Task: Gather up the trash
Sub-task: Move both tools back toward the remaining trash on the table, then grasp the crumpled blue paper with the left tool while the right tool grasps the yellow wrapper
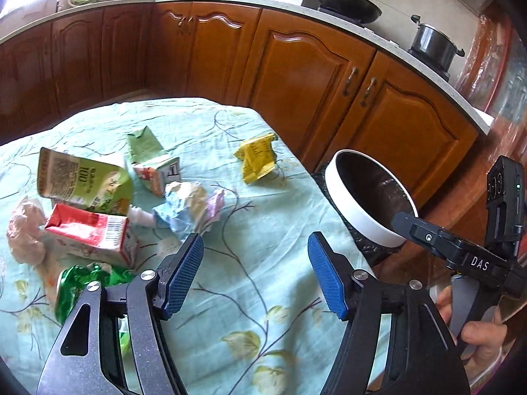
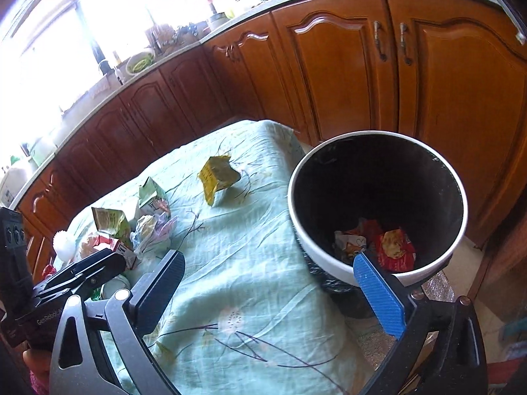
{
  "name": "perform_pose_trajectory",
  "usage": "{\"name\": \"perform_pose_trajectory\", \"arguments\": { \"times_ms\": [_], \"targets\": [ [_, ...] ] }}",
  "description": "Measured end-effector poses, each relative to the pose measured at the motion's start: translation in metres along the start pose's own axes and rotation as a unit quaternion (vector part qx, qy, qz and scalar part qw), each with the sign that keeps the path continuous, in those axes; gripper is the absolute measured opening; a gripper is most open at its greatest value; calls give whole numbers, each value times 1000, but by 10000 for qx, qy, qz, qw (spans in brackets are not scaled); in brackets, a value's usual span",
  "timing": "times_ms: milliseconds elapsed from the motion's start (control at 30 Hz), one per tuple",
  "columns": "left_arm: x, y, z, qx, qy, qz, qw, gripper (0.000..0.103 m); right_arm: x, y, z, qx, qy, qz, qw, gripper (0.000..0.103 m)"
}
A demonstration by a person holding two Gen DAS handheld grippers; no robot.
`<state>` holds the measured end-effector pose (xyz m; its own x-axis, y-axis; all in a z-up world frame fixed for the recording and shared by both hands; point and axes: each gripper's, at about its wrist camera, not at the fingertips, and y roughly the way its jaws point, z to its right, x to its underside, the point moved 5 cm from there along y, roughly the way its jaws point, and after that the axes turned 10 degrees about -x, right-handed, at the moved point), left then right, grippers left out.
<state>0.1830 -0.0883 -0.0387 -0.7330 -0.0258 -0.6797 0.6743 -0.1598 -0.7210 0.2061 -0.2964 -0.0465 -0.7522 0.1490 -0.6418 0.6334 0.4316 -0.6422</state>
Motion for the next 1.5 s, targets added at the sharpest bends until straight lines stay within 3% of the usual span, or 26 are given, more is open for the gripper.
{"name": "perform_pose_trajectory", "arguments": {
  "times_ms": [367, 633, 733, 900, 1167, 1233, 1300, 1333, 1367, 1433, 1467, 1500],
  "targets": [
    [1, -3, -41, -257, -248, -4, 9994, 67, -6, 13, -24, -611, 27, 397, 9973, 102],
    [-6, 11, -41, -277, -74, -61, 9996, 67, -20, 46, -40, -637, -194, 39, 9978, 98],
    [-9, 19, -42, -293, -31, -114, 9995, 67, -31, 60, -41, -767, -228, 67, 9968, 91],
    [-15, 33, -40, -380, 106, -191, 9990, 67, -49, 89, -34, -914, -31, -44, 9958, 64],
    [-26, 59, -39, -543, 295, -381, 9974, 67, -69, 136, -39, -968, -178, -249, 9948, 37],
    [-26, 66, -39, -569, 328, -460, 9968, 64, -69, 147, -39, -990, -189, -358, 9943, 25],
    [-23, 71, -38, -517, 345, -539, 9966, 48, -67, 151, -38, -1005, -214, -427, 9938, 7],
    [-22, 73, -37, -522, 365, -539, 9965, 44, -66, 150, -38, -1037, -203, -426, 9935, 6],
    [-22, 73, -37, -550, 407, -517, 9963, 34, -64, 146, -38, -1069, -199, -398, 9933, 4],
    [-21, 71, -35, -550, 461, -464, 9963, 29, -62, 136, -36, -1125, -187, -326, 9929, 0],
    [-21, 69, -34, -501, 463, -426, 9968, 17, -60, 129, -35, -1163, -170, -285, 9927, 0],
    [-21, 68, -32, -441, 452, -437, 9971, 17, -59, 123, -35, -1182, -163, -253, 9925, 0]
  ]
}}
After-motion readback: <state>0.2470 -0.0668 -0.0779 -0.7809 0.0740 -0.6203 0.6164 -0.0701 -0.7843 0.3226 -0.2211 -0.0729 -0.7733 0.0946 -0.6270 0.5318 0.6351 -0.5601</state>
